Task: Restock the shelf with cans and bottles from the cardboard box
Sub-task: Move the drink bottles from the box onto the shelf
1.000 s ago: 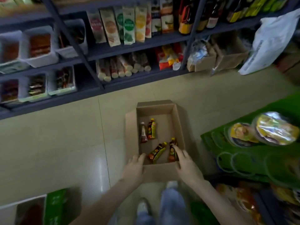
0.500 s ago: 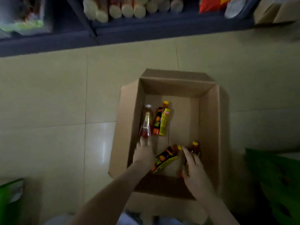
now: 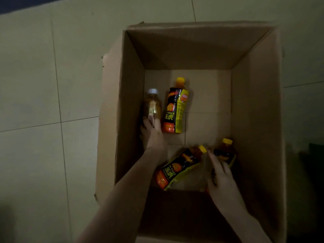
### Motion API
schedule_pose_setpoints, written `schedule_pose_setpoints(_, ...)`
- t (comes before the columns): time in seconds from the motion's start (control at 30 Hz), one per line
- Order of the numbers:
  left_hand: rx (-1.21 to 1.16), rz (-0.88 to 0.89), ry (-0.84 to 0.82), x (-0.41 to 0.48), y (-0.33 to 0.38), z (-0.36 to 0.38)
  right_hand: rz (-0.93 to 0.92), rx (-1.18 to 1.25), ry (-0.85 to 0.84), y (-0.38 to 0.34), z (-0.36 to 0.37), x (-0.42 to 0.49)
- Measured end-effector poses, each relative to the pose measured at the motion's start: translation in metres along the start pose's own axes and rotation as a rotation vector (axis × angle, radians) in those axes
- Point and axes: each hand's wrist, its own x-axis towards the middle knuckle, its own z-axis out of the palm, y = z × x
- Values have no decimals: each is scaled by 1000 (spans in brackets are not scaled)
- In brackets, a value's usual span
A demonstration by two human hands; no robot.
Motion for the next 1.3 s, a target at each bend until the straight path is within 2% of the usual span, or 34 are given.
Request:
schedule_pose_setpoints(0.07, -32, -2, -44, 0, 3, -4, -4, 20, 17, -3, -7, -7)
schedule_pose_setpoints(0.17, -203, -56, -185, -14, 10, -24, 10, 59, 55, -16, -22, -29)
schedule_pose_setpoints(0.3, -445, -89, -384, -78, 14, -87, -12, 218, 114, -63, -49, -77)
schedule_pose_setpoints(0.4, -505, 83, -411, -160, 12, -159, 12, 367, 145, -118, -80, -122)
schedule_pose_setpoints(0.53, -512, 391, -318, -262, 18, -283, 4, 694, 88, -207, -149, -198)
schedule_pose_setpoints(0.6, -527, 533, -219, -306, 24, -346, -66, 744, 109, -248, -187, -243)
schedule_pose_setpoints(0.73, -577, 732, -91, -386, 41, -463, -231, 746, 240, -313, -259, -344)
schedule_pose_setpoints(0.8, -564, 834, -43, -428, 48, -517, -313, 763, 360, -336, -291, -405)
schedule_pose_setpoints(0.87, -571, 920, -10, -460, 54, -548, -353, 751, 431, -348, -309, -444)
schedule_pose_setpoints(1.07, -588, 1207, 55, -593, 47, -616, -427, 612, 784, -356, -338, -602)
schedule_pose_setpoints(1.23, -603, 1454, 129, -696, 28, -624, -549, 579, 972, -339, -326, -728)
schedule_pose_setpoints(1.3, -616, 1561, 161, -742, 17, -616, -598, 636, 1029, -324, -312, -784)
